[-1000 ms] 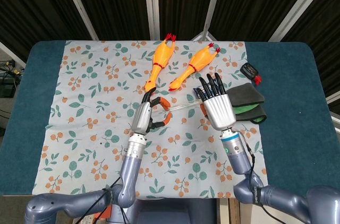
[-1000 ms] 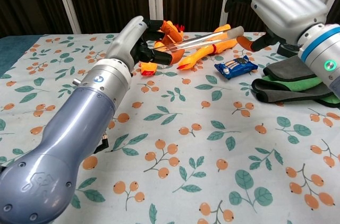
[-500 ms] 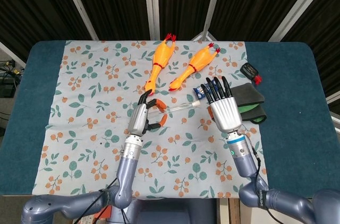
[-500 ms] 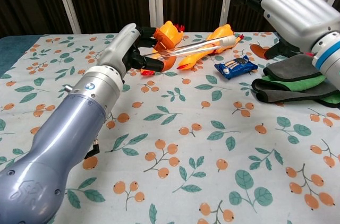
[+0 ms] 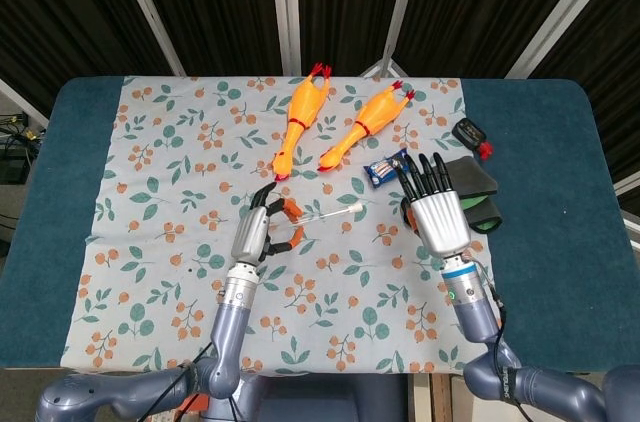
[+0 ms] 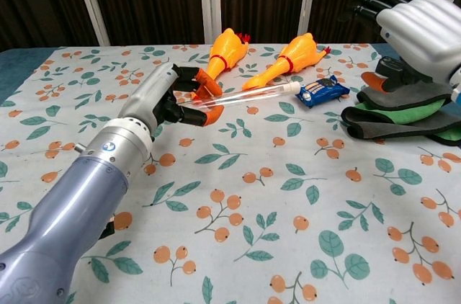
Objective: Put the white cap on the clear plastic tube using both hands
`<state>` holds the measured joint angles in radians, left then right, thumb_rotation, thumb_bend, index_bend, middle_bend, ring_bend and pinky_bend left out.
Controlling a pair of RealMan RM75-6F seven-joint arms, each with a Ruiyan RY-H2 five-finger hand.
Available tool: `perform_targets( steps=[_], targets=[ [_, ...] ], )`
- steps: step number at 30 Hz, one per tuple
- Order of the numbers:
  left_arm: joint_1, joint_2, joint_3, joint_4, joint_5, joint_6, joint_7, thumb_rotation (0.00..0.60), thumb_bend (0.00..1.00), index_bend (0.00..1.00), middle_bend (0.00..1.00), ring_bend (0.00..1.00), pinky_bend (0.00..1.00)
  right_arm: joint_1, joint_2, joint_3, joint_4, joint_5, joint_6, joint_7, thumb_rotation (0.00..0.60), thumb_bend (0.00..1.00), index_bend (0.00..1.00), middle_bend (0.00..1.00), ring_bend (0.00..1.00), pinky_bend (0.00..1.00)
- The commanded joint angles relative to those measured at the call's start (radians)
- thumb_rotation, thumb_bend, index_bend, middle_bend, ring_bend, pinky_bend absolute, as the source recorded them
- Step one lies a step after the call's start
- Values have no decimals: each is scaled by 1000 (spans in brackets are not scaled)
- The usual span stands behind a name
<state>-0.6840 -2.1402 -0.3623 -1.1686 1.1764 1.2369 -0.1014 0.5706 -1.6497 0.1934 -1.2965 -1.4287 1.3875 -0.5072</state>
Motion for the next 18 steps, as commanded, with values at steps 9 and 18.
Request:
perform_targets(
  steps=[9, 18],
  targets=[
    [41, -23, 64, 86, 23, -18, -31, 600, 608, 691, 543, 77, 0, -13, 21, 2, -17, 2, -1, -8, 600, 398, 157, 86, 10, 15],
    [79, -32, 102, 162, 33, -35, -45, 600, 605, 691, 543, 77, 0, -18, 41, 18, -41, 6, 4, -9, 600, 398, 157, 85, 6, 15]
  ],
)
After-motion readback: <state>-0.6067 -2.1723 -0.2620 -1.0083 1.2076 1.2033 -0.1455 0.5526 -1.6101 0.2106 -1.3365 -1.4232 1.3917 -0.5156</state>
